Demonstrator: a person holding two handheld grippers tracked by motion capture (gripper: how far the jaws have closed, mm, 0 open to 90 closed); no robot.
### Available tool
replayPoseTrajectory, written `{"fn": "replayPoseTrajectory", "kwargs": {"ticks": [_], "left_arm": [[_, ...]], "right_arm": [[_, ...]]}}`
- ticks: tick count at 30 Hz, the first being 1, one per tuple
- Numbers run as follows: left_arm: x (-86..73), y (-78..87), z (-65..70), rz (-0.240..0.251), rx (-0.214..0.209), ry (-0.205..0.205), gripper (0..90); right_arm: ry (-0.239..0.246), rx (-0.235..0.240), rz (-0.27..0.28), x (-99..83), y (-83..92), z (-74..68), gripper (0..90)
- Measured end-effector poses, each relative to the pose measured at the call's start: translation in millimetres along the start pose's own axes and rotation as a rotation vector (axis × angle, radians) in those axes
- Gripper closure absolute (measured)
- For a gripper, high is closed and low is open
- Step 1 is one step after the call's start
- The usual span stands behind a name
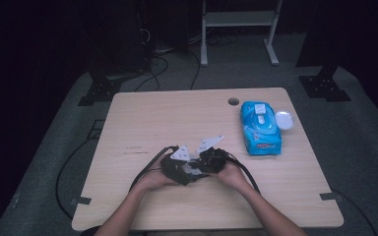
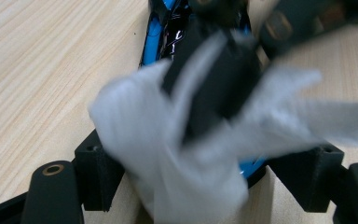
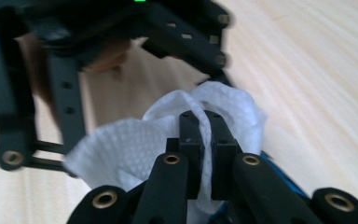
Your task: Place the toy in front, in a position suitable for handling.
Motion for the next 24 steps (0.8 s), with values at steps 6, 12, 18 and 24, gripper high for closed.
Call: {"fn": "replayPoseTrajectory", "kwargs": {"ticks": [6, 12, 18, 24], "left_arm": [[0.5, -1.1, 0.0, 0.001, 0.001, -0.001, 24.1], [0.1, -1.0, 0.3, -0.006, 0.005, -0.008, 25.0], [0.8, -1.7, 0.6, 0.0, 0.006, -0.008, 25.1], [0.6, -1.6, 0.6, -0.005, 0.009, -0.017, 25.1]], "right_arm": [[-0.038, -0.062, 0.018, -3.3, 9.1, 19.5, 86.4], [-0.002, -0.033, 0.008, 1.9, -4.0, 5.2, 86.4], [-0.051, -0.073, 0.028, -7.2, 15.9, 27.8, 86.5], [-0.083, -0.118, 0.016, -26.6, 38.3, 47.2, 86.5]]}}
Point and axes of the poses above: each handheld gripper's, and its own axes: y roughly backward along the jaws, x roughly out of its top, z roughly to its right, the point moved 9 cm from there along -y, roughly forward along the jaws, and after that the axes turned 5 degrees about -z, right-handed, at the moved point
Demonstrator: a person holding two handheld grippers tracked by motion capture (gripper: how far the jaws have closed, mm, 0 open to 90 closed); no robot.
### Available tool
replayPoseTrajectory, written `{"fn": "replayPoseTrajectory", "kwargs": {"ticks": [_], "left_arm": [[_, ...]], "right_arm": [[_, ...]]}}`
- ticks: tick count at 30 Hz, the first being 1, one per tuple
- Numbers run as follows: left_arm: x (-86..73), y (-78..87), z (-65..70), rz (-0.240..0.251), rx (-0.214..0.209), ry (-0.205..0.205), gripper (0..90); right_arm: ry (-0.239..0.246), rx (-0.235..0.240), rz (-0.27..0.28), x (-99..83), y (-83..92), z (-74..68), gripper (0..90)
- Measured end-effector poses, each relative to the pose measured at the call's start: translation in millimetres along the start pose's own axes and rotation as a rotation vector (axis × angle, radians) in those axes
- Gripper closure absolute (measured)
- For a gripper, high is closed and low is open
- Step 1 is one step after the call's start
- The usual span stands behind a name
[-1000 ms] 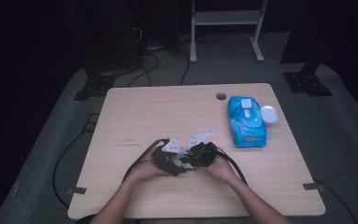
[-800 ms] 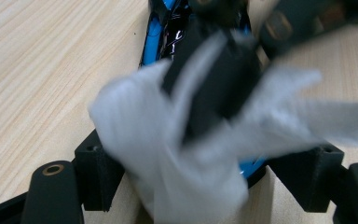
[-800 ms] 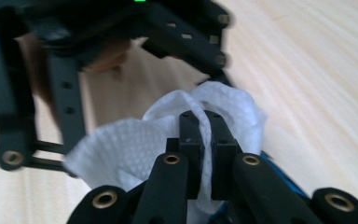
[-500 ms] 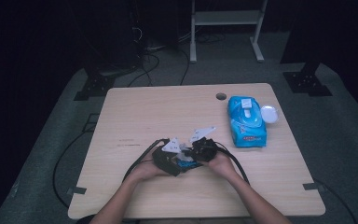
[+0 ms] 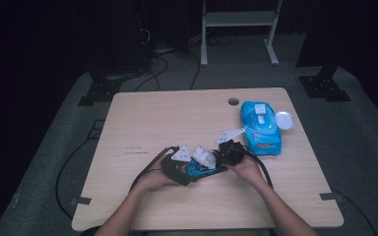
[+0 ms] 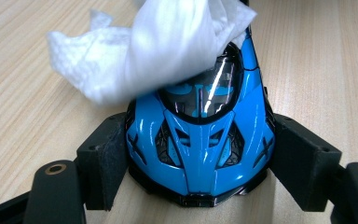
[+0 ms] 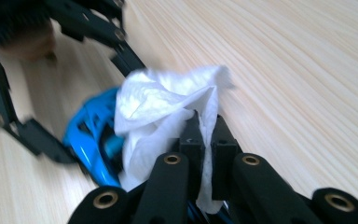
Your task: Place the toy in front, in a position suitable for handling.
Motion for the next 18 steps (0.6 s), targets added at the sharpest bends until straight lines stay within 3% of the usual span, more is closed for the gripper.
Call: {"fn": "replayPoseTrajectory", "kwargs": {"ticks": [4, 7, 11, 13, 16, 18], "left_arm": [[-0.1, 0.1, -0.1, 0.0, 0.0, -0.002, 25.1], [0.2, 0.1, -0.2, -0.002, 0.004, -0.006, 25.1], [0.2, -0.2, 0.4, 0.004, -0.002, 0.003, 25.1], [0.2, -0.3, 0.4, 0.004, -0.001, 0.001, 25.1], [0.3, -0.2, 0.5, 0.002, 0.001, 0.0, 25.1], [0.3, -0.3, 0.3, 0.002, 0.002, -0.002, 25.1]], "right_arm": [[-0.026, -0.017, 0.034, -8.8, 19.2, 9.1, 86.4], [-0.018, -0.022, 0.051, -9.7, 33.0, 12.1, 86.3], [0.006, -0.016, 0.035, -16.4, 49.7, 12.5, 86.1], [0.015, -0.041, 0.027, -22.0, 57.0, 15.2, 85.9], [0.019, -0.031, 0.021, -30.1, 64.4, 16.6, 82.4], [0.023, 0.001, 0.022, -34.8, 64.5, 13.3, 76.8]]}}
Point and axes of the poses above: each handheld gripper's, and its own axes: y roughly backward along the jaws, x roughly out of its top, z roughly to its right, the point moved 9 cm from there along -y, roughly forward along the jaws, and after that the axes turned 5 degrees about -z, right-handed, at the moved point
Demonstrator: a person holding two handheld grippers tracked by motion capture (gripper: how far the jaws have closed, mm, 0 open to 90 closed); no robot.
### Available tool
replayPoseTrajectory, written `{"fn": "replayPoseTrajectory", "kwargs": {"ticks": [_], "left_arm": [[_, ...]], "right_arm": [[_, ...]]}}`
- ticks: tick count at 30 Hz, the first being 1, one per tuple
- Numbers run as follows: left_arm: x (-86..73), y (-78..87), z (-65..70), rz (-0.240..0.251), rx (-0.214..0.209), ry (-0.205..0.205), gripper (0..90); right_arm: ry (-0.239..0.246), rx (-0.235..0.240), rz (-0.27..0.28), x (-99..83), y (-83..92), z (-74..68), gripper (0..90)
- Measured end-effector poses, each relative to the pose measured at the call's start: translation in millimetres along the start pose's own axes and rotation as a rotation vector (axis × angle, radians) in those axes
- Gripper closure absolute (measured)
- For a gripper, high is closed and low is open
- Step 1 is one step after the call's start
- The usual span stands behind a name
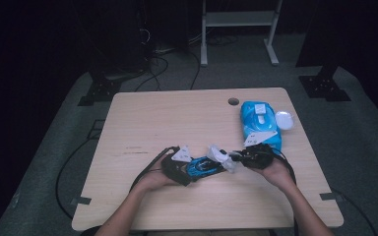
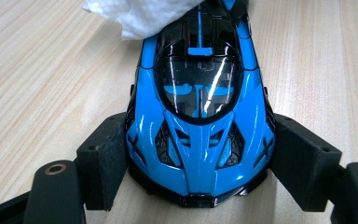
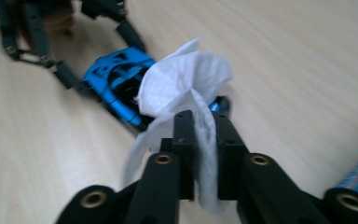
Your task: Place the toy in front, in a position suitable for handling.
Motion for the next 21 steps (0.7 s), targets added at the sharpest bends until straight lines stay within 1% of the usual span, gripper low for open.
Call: {"fn": "replayPoseTrajectory", "kwargs": {"ticks": [1, 2, 4, 5, 6, 8, 10, 12, 13, 15, 17, 19, 21], "left_arm": [[-0.1, 0.1, -0.1, -0.002, 0.0, -0.003, 25.1], [-0.1, 0.1, 0.0, -0.003, 0.001, -0.004, 25.1], [-0.2, 0.2, 0.0, -0.004, 0.001, -0.004, 25.1], [-0.2, 0.2, 0.0, -0.003, 0.001, -0.004, 25.1], [-0.1, 0.1, -0.1, -0.002, 0.0, -0.003, 25.1], [0.0, 0.0, 0.1, 0.0, -0.002, -0.001, 25.1], [0.0, -0.2, -0.1, 0.0, -0.001, -0.004, 25.1], [-0.2, 0.1, -0.2, -0.006, 0.001, -0.007, 25.1], [-0.2, 0.2, -0.2, -0.007, 0.002, -0.007, 25.1], [-0.4, 0.2, -0.3, -0.011, 0.003, -0.01, 25.1], [-0.3, 0.1, -0.3, -0.008, 0.001, -0.008, 25.1], [0.1, -0.2, 0.1, -0.003, 0.0, -0.003, 25.1], [0.1, -0.1, 0.1, -0.003, -0.001, -0.002, 25.1]], "right_arm": [[0.007, -0.008, -0.017, -3.3, -1.1, -0.8, 74.7], [0.015, -0.002, -0.029, -6.4, -2.0, -2.3, 72.4], [0.03, 0.007, -0.035, -11.0, -1.2, -5.1, 66.2], [0.032, 0.015, -0.035, -13.0, 0.6, -6.3, 61.7], [0.029, 0.036, -0.034, -14.8, 3.5, -8.2, 58.3], [0.041, 0.054, -0.027, -16.5, 11.1, -10.6, 54.1], [0.047, 0.085, -0.001, -13.4, 18.5, -13.3, 49.9], [0.055, 0.112, 0.021, -7.2, 22.2, -16.3, 48.9], [0.053, 0.118, 0.035, -2.8, 22.1, -17.5, 48.3], [0.064, 0.144, 0.048, 5.8, 17.4, -21.7, 47.9], [0.072, 0.123, 0.039, 13.4, 7.2, -21.6, 49.7], [0.075, 0.071, 0.043, 20.9, -5.7, -17.4, 53.8], [0.058, 0.038, 0.052, 27.7, -18.3, -11.6, 57.0]]}}
Point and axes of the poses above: each handheld gripper's, and its own axes: y roughly backward along the jaws, x roughly out of its top, z roughly to its right, the point moved 9 cm from there along -y, roughly forward along the jaws, and after that the axes turned 5 degrees about -z, right-handed, at the moved point
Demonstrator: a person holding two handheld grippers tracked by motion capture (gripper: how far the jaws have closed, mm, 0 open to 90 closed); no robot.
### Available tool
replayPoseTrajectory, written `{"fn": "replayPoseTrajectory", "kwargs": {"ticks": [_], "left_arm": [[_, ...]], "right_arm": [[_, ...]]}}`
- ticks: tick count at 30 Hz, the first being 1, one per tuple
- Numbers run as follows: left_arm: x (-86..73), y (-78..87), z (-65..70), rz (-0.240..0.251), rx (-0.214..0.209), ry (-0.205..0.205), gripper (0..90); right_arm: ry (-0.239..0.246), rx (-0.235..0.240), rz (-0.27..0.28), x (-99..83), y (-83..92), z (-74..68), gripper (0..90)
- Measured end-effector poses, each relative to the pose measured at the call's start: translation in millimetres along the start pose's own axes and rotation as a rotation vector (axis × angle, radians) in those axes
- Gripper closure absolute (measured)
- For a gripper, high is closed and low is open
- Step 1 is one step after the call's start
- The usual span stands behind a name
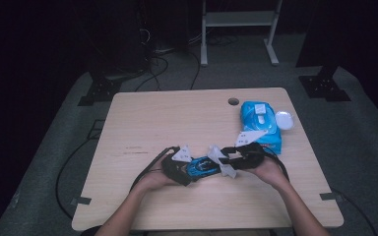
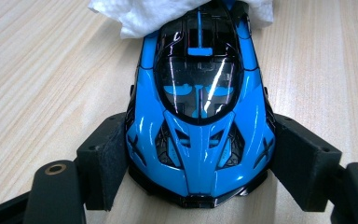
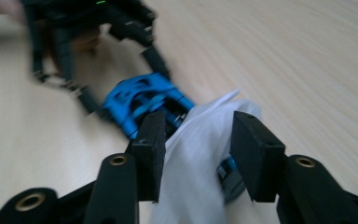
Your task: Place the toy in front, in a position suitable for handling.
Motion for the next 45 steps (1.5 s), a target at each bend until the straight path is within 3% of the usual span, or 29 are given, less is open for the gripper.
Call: {"fn": "replayPoseTrajectory", "kwargs": {"ticks": [3, 8, 10, 13, 16, 21, 27, 31, 35, 38, 40, 45], "left_arm": [[0.2, -0.2, -0.5, 0.005, 0.0, -0.003, 25.1], [-0.1, 0.0, -0.6, -0.002, 0.002, -0.002, 25.2], [0.1, -0.1, -0.5, -0.002, 0.002, 0.002, 25.2], [0.1, -0.1, -0.5, -0.001, 0.001, 0.001, 25.2], [0.3, -0.3, -0.3, 0.0, 0.001, 0.0, 25.2], [0.5, -0.7, 0.3, -0.005, 0.005, -0.004, 25.2], [1.2, -1.5, 0.0, -0.011, 0.002, -0.011, 25.2], [1.5, -1.6, 0.2, -0.015, 0.004, -0.013, 25.2], [1.1, -1.5, -0.1, -0.015, 0.002, -0.013, 25.2], [1.3, -1.7, 0.2, -0.011, 0.001, -0.012, 25.2], [1.5, -2.0, 0.0, -0.01, -0.003, -0.013, 25.2], [1.6, -2.0, 0.2, -0.012, 0.0, -0.009, 25.2]], "right_arm": [[-0.036, -0.018, 0.018, 7.2, -18.2, 7.3, 62.7], [-0.082, -0.017, -0.044, -3.3, -41.8, 15.6, 80.1], [-0.129, -0.008, -0.036, -8.3, -39.4, 20.3, 84.4], [-0.131, -0.053, -0.031, -16.9, -26.9, 26.6, 85.8], [-0.144, -0.062, -0.012, -26.3, -14.2, 23.8, 86.4], [-0.092, -0.082, -0.024, -32.2, -4.5, 10.6, 86.5], [-0.064, -0.037, -0.038, -37.7, 1.4, -6.4, 86.6], [-0.053, -0.004, -0.023, -33.1, -9.0, -10.3, 86.6], [-0.013, -0.042, -0.036, -28.0, -18.0, -7.6, 86.6], [-0.03, -0.076, -0.038, -33.1, -9.6, 1.4, 86.6], [-0.063, -0.074, -0.026, -36.6, -2.7, 5.4, 86.6], [-0.061, -0.068, -0.016, -34.4, -5.7, 4.1, 85.2]]}}
Point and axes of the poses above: each handheld gripper's, and its own axes: y roughly backward along the jaws, x roughly out of its top, z roughly to its right, the point moved 9 cm from there along -y, roughly forward along the jaws, and after that the axes turned 5 degrees about -z, right-handed, at the moved point
